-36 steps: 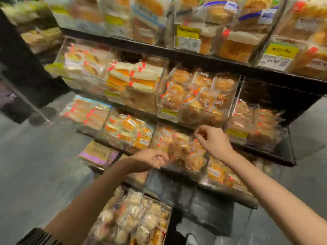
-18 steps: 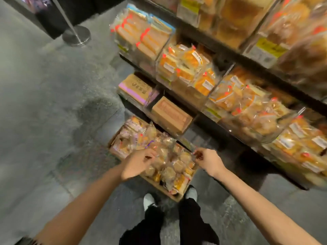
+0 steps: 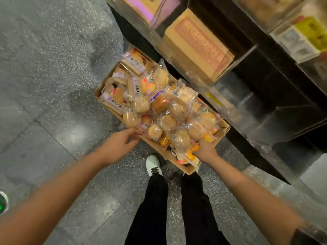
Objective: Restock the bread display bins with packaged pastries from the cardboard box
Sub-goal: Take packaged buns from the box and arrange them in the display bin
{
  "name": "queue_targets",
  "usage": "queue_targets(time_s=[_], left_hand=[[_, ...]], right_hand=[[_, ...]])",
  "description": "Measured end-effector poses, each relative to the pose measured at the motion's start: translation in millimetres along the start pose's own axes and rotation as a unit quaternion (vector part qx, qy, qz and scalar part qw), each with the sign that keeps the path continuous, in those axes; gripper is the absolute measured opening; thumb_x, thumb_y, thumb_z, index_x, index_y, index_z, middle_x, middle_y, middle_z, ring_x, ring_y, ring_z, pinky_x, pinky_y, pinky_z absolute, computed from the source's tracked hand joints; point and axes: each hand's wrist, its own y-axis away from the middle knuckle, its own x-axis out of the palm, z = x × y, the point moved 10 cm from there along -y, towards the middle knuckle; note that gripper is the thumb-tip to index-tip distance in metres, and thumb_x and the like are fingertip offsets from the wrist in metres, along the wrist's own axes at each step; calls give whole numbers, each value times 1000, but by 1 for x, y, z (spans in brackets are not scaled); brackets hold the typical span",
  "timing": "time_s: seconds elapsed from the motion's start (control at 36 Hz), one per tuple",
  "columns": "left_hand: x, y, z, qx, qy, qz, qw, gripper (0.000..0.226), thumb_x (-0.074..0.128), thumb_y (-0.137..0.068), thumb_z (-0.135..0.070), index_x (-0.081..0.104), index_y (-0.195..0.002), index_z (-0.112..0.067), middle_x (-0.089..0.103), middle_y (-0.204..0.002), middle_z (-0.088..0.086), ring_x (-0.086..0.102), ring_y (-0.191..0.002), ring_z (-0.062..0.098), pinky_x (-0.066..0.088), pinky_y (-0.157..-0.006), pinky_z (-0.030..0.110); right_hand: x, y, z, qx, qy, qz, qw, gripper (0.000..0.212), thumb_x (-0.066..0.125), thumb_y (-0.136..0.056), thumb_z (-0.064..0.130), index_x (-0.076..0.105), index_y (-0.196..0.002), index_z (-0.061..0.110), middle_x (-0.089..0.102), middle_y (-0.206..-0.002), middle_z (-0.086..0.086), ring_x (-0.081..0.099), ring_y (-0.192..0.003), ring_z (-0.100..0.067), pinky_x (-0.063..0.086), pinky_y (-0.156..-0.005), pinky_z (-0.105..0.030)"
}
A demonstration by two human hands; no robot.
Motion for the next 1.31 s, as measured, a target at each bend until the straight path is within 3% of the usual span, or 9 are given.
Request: queue_targets(time_s=[0.17,0.42,0.53,0.64,0.75,0.86,1.0,1.19,1.31], left_hand=[[34,-40,30,-10,-8,21,1000,28,52,-95,-9,54,-112,-33,61,-104,-13,55,-99,0,41,-82,13],[65,-67,47,-37,0,47,998,29,53,-94,-7,60,-120,-19,64,-110,-2,58,-104,10,43,-92,24],[66,-66,41,-49,30,55,997,31,51,-96,-9,58,-125,-17,62,-108,-5,57,-105,10,44,-93,25],[62,-65,34,-46,46,47,997,31,54,-94,-5,58,-123,-16,61,-108,-6,57,-107,8,42,-96,24],[58,-64,21,-19,25,58,998,47,66,-86,-7,53,-130,-17,57,-128,-1,52,-119,12,42,-103,33],[56,-61,-4,8,4,81,997,83,81,-74,-20,36,-144,-24,41,-130,-11,39,-122,6,32,-96,20],[67,-60,-25,-18,172,146,974,84,86,-65,-16,43,-137,-21,58,-121,-13,57,-110,3,48,-80,8],[76,-64,-36,-39,264,124,956,74,82,-59,-28,48,-125,-28,65,-111,-12,64,-98,0,50,-88,17],[71,-75,-26,-57,301,55,950,53,79,-70,-20,53,-116,-24,67,-103,-9,66,-86,-4,51,-75,10]], right_hand=[[27,-60,-14,25,-22,-18,999,46,65,-90,20,46,-128,3,62,-117,-16,59,-107,-33,44,-71,-32],[37,-96,-32,66,23,-70,995,31,74,-81,27,66,-101,5,67,-106,-16,62,-102,-34,46,-70,-35],[34,-94,-26,11,-3,-87,996,26,73,-82,27,56,-73,10,60,-78,-9,61,-81,-31,37,-60,-31],[32,-75,1,-106,-57,-76,990,27,64,-90,20,47,-74,8,61,-98,-14,57,-92,-30,36,-69,-32],[26,-33,22,-157,-203,-3,967,26,52,-97,27,63,-91,5,58,-123,0,51,-116,-17,35,-103,-35],[28,4,28,-92,-433,134,887,34,42,-101,24,56,-118,-3,60,-110,-32,64,-99,-33,53,-91,-45],[21,29,40,-104,-501,194,837,35,25,-104,5,54,-121,15,71,-109,-11,67,-102,-30,53,-91,-45],[13,24,50,-71,-492,241,833,39,22,-105,12,60,-115,15,73,-103,-7,67,-98,-23,55,-85,-36],[1,-1,46,-45,-407,212,887,28,35,-104,18,58,-116,10,67,-116,-12,67,-90,-17,58,-76,-27]])
